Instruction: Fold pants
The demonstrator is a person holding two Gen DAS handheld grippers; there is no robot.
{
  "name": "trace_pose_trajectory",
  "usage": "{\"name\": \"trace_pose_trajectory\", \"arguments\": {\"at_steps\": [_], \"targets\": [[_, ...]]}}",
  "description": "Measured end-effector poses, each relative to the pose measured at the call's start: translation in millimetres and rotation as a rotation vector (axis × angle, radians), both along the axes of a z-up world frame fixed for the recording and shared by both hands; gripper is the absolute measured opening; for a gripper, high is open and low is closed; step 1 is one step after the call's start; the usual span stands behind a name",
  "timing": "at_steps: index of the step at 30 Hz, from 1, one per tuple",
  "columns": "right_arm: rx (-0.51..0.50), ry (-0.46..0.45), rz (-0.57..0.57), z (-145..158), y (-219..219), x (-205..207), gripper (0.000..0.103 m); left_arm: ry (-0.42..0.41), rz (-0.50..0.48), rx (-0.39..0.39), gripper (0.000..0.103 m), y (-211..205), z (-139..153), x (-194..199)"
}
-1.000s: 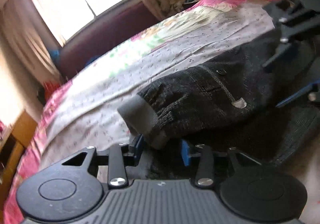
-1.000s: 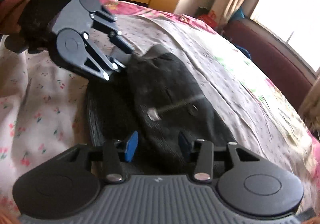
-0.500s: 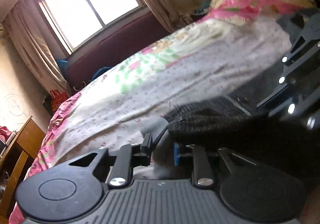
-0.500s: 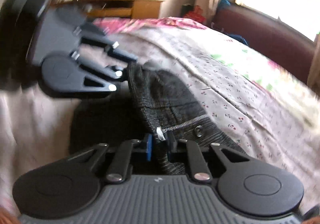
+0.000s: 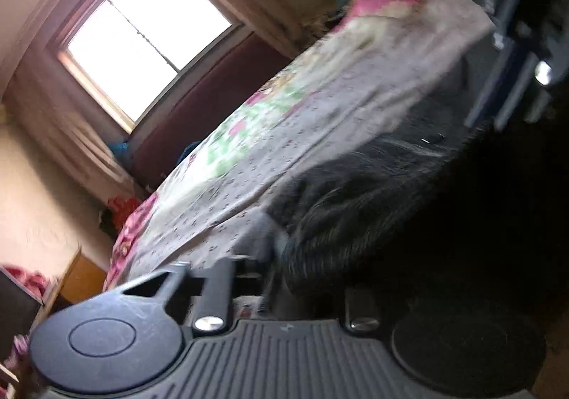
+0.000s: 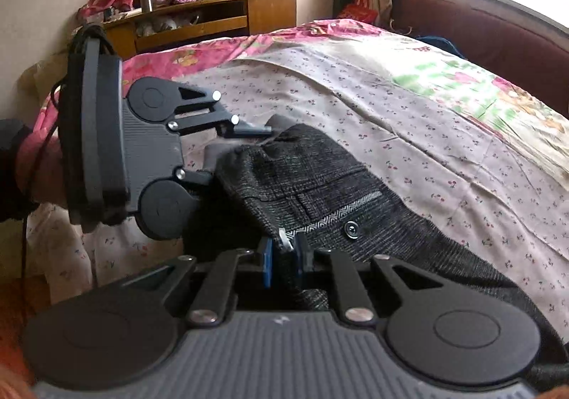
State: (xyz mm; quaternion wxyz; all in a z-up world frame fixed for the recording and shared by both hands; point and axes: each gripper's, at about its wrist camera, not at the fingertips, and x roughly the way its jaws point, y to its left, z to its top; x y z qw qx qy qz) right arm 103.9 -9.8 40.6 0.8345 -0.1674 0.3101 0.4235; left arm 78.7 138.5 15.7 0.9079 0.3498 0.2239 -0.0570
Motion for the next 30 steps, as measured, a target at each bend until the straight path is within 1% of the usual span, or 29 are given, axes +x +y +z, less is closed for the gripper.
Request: {"name": "trace_pose_trajectory", "arguments": {"at_steps": [2,3,5,7,8,9,11,12,14,15,17,18,21,23,25,27,29,30], "targets": [[0.007,0.002,0.004,7.3,-4.6,-7.4,0.013,-0.025,-0.013,0.013,0.034,7.0,9.7,-7.5],[0.014,0.006,0.013,11.2,-4.6,-11.2,0.013,-0.04,-0.022,0.039,0.034,7.7,11.4,-12.1],[0.024,0.018,0.026,10.0,-2.8,-19.7,0.013,-0.092,-0.035,0.132,0.034,4.9,5.6,-21.5],[0.016,0.033,0.036,-0.9,6.1,-25.7,0.013,-0.129,-0.043,0.257,0.034,1.4,-11.6,-27.0],[0.012,0.053,0.029,-9.3,10.4,-26.7,0.013,-0.127,-0.048,0.321,0.033,0.4,-23.6,-29.0],[0.005,0.089,0.014,-20.0,16.0,-25.8,0.014,-0.103,-0.052,0.347,0.033,0.6,-32.6,-31.3],[-0.026,0.128,-0.007,-39.2,24.5,-27.0,0.015,-0.032,-0.057,0.351,0.034,3.7,-45.4,-35.3],[-0.042,0.117,-0.003,-45.0,26.1,-29.5,0.015,-0.007,-0.059,0.37,0.036,5.6,-51.3,-36.6],[-0.058,0.112,0.006,-51.3,26.3,-30.6,0.016,-0.008,-0.072,0.408,0.037,9.4,-59.0,-40.4],[-0.048,0.116,0.005,-50.9,25.1,-29.9,0.019,-0.001,-0.065,0.405,0.038,10.1,-57.4,-39.1],[-0.042,0.131,0.005,-47.6,23.3,-27.0,0.02,0.017,-0.037,0.378,0.041,11.9,-51.3,-34.0],[-0.032,0.137,0.008,-45.3,21.0,-26.0,0.022,0.021,-0.018,0.374,0.042,13.8,-49.6,-31.3],[-0.005,0.133,0.005,-39.9,11.8,-28.8,0.022,0.047,0.065,0.379,0.042,30.5,-49.3,-31.3],[0.03,0.141,-0.016,-33.4,-3.5,-30.3,0.024,0.084,0.12,0.352,0.043,40.2,-46.3,-31.3],[0.061,0.125,-0.069,-24.3,-24.2,-30.3,0.024,0.096,0.163,0.345,0.043,44.8,-42.7,-28.6],[0.096,0.113,-0.152,-13.9,-51.5,-25.9,0.024,0.103,0.206,0.324,0.043,48.7,-37.2,-31.1],[0.125,0.111,-0.267,-6.3,-85.7,-19.3,0.028,0.104,0.232,0.288,0.043,47.3,-29.8,-32.7],[0.132,0.108,-0.342,-3.4,-106.2,-14.7,0.029,0.1,0.239,0.266,0.043,45.6,-23.8,-32.6]]}}
